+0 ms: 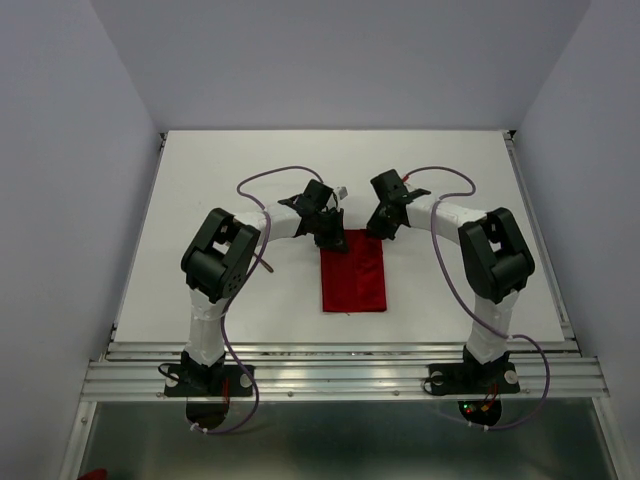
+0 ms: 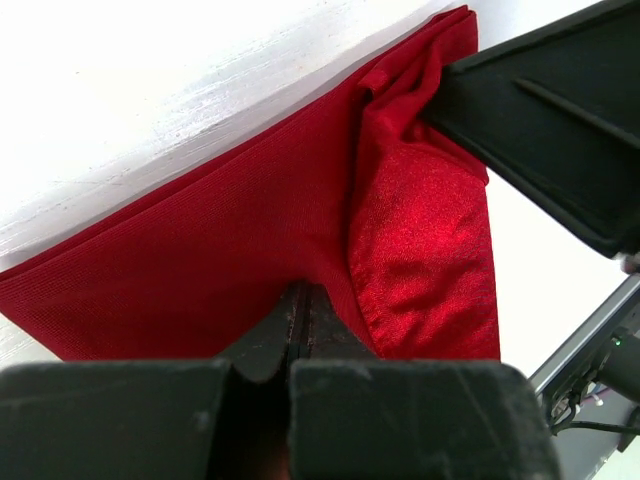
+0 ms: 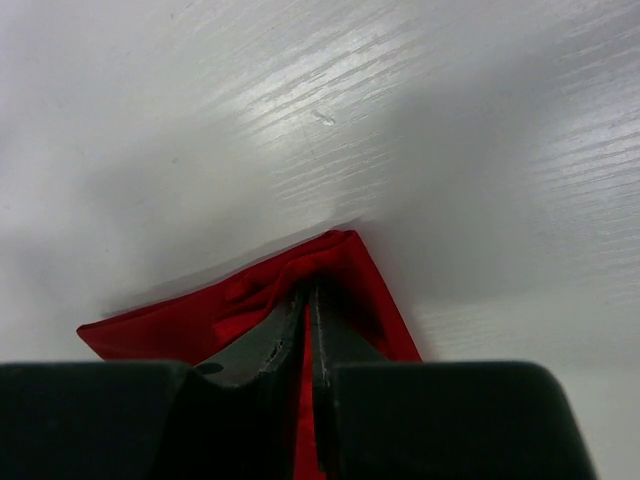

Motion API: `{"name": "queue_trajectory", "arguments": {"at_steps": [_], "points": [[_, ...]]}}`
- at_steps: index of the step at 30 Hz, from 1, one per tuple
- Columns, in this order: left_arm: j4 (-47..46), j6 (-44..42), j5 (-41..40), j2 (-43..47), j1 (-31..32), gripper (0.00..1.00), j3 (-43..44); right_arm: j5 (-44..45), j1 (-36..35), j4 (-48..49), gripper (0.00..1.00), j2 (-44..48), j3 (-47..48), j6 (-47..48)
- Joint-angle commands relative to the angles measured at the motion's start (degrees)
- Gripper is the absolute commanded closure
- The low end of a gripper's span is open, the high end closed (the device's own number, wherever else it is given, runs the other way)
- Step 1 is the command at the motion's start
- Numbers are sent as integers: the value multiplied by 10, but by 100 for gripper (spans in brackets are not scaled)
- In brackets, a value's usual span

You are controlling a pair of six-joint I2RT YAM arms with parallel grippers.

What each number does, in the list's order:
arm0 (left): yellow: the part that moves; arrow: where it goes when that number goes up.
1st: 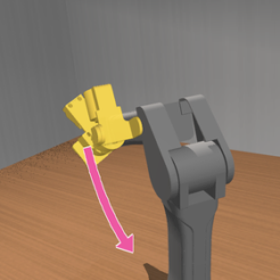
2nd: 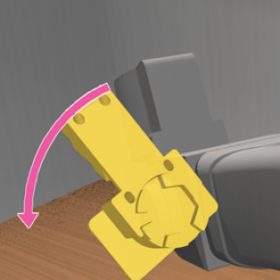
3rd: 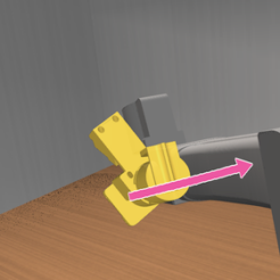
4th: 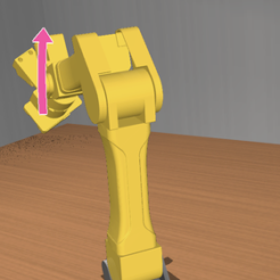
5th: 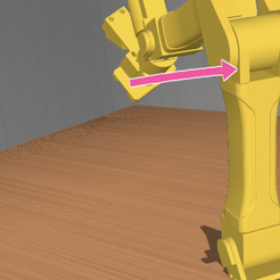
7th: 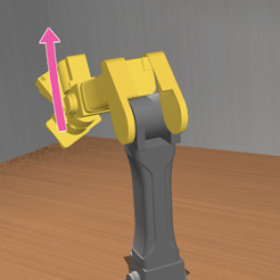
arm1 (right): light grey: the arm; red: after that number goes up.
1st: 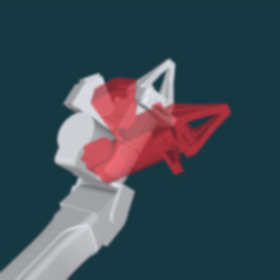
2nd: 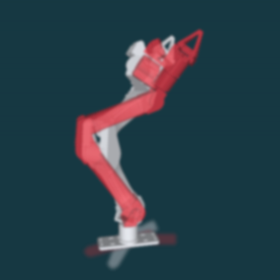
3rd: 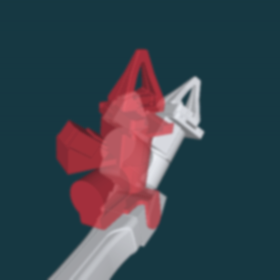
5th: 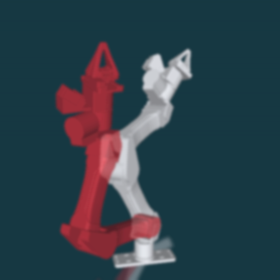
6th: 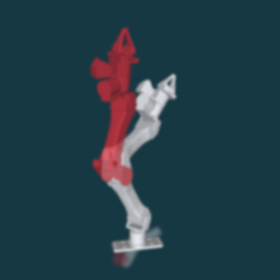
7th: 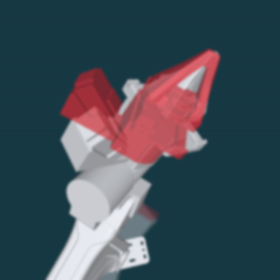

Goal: Fold the napkin into a case and place the utensils inside
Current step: Smooth out the 2/3-rectangle-folded napkin at the center of the board.

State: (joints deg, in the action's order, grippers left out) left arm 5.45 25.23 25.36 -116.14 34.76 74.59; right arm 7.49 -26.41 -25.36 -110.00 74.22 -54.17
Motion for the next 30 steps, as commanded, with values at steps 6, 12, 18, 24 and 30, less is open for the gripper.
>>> {"name": "queue_trajectory", "arguments": {"at_steps": [6,12,18,24,30], "points": [[-3,-14,8,5,0,100,-15,24,-7,-13,89,-28,25,-6],[9,-6,4,45,0,100,-8,31,-7,-13,89,-23,11,-12],[-6,20,20,86,0,100,14,31,-7,-13,89,-14,3,-12],[-32,45,75,65,0,100,36,28,-7,-14,88,-11,2,-13],[-65,69,105,37,0,100,40,21,-7,-14,89,-9,8,-14]]}}
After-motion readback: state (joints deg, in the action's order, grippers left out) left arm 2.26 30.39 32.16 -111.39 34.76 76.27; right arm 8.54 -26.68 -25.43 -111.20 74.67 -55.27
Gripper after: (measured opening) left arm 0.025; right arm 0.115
